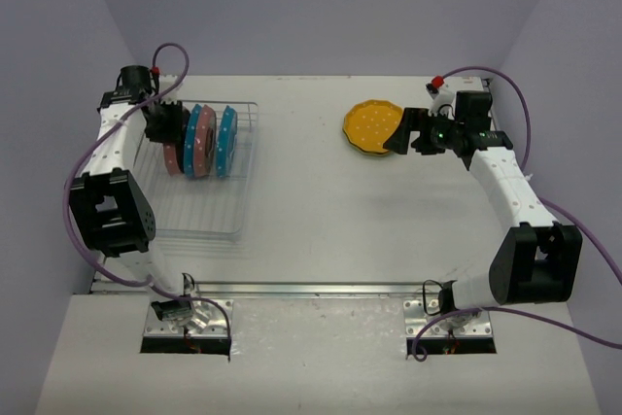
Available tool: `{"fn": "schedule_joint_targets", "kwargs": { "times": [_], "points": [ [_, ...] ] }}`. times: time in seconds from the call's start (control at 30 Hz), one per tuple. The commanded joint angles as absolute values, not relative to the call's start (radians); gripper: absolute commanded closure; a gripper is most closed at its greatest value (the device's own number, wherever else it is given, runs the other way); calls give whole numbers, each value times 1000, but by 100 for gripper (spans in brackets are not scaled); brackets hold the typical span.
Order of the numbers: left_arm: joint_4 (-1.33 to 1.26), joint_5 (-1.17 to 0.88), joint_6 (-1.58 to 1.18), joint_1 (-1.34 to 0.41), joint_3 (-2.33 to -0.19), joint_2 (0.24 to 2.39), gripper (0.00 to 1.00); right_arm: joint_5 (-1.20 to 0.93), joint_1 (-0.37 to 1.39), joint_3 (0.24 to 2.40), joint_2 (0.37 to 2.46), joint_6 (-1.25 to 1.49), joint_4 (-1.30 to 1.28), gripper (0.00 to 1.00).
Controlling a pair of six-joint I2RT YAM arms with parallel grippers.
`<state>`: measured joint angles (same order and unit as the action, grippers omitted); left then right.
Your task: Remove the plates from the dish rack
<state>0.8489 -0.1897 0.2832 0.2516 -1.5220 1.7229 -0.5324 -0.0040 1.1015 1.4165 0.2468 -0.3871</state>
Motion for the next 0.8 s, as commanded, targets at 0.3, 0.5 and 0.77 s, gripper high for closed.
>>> {"fn": "schedule_joint_targets", "kwargs": {
  "times": [0.3,0.5,0.77],
  "points": [
    [918,-120,407,194,-1942,1596,100,-604,-6,1158,1370,289,-390,1],
    [637,142,680,-115,-1680,1326,100,-664,-6,1176,1367,322,-387,1],
    [188,487,1218,-633,-1170,1016,100,-768,-8,1220,1398,371,-414,1]
  ]
}}
